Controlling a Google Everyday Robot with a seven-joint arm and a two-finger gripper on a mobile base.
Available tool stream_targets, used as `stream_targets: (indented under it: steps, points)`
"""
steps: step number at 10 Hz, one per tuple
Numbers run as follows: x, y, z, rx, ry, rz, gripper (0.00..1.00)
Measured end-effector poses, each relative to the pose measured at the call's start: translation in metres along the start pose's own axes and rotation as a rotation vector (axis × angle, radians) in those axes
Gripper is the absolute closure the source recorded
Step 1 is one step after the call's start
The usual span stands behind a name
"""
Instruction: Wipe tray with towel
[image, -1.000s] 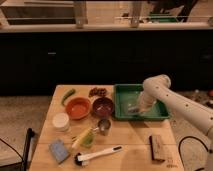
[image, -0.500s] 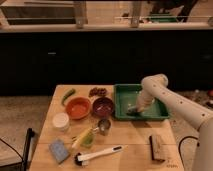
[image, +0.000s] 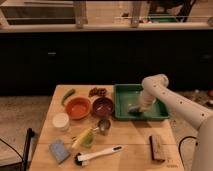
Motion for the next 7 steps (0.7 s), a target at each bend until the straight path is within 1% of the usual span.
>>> stream_targets:
  steps: [3,5,6,7]
  points:
    - [0.02,-0.007,-0.006,0.025,0.057,0.063,1.0]
    - [0.029,-0.021,-0.011,0.047,0.099,0.099,1.0]
    - [0.032,-0.028,-0.01,0.049,0.116,0.106,1.0]
    - [0.029,-0.037,-0.008,0.045,0.121,0.111,1.0]
